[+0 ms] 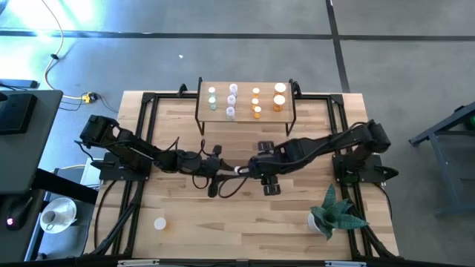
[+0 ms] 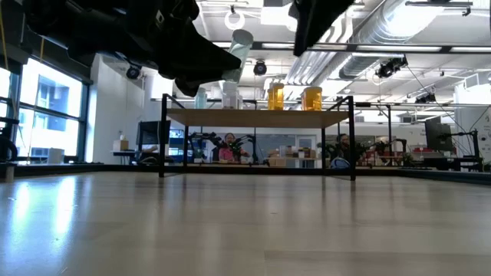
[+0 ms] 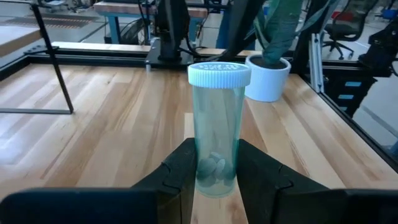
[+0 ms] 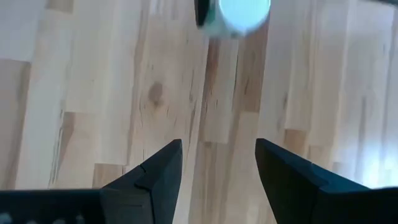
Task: Pick and place medicine bottles onto shelf by color
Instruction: Put the blue pill bottle on the shelf aligned with the other blue pill bottles
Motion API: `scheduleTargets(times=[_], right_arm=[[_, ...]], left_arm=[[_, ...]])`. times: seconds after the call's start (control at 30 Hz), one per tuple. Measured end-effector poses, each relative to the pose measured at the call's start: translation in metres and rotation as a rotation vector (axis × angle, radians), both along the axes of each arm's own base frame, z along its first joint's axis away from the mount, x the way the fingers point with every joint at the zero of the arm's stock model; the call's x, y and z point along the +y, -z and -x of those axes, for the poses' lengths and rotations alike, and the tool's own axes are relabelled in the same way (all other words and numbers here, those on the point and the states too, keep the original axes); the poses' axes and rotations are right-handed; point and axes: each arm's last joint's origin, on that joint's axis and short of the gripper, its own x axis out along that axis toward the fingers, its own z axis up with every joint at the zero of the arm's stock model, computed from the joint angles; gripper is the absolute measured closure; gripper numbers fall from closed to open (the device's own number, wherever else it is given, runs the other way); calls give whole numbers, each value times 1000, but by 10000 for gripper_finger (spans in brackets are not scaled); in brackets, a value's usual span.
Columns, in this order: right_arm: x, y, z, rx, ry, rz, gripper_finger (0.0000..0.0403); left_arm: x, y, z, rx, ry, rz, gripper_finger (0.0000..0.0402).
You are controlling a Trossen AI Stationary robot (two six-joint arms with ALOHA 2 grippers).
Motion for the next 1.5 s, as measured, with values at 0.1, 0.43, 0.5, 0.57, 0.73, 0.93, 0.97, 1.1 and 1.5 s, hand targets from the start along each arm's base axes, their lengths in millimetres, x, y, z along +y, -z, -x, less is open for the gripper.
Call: scheduleTargets(times=[0.1,0.43,0.5,0.57,0.73,0.93,0.97,1.1,1.5], right_arm=[[-3,15,10,-5,18,-7,208],[-7,54,30,-329,-30,-57,208],[-7,61,29,-436,-62,-55,208],[-7,68,27,-552,-83,-50,208],[-10,87,31,-697,-59,12,208],[-13,102,39,-838,-24,1,208],[-13,101,40,-879,-20,-8,208],[-14,103,44,-1020,-21,-53,208],[-11,116,31,-1164,-35,-60,208]], left_arm=[[-1,1,0,11,4,-8,314],[-1,-1,0,-10,4,-7,306],[0,-1,0,-9,3,-19,307],[0,-1,0,-8,0,-32,307],[0,-3,-1,-31,-2,-34,306],[0,-7,-1,-67,0,-47,305],[0,-7,-1,-67,0,-47,305],[0,-7,-1,-67,1,-47,305],[0,-12,-2,-125,1,-51,305]])
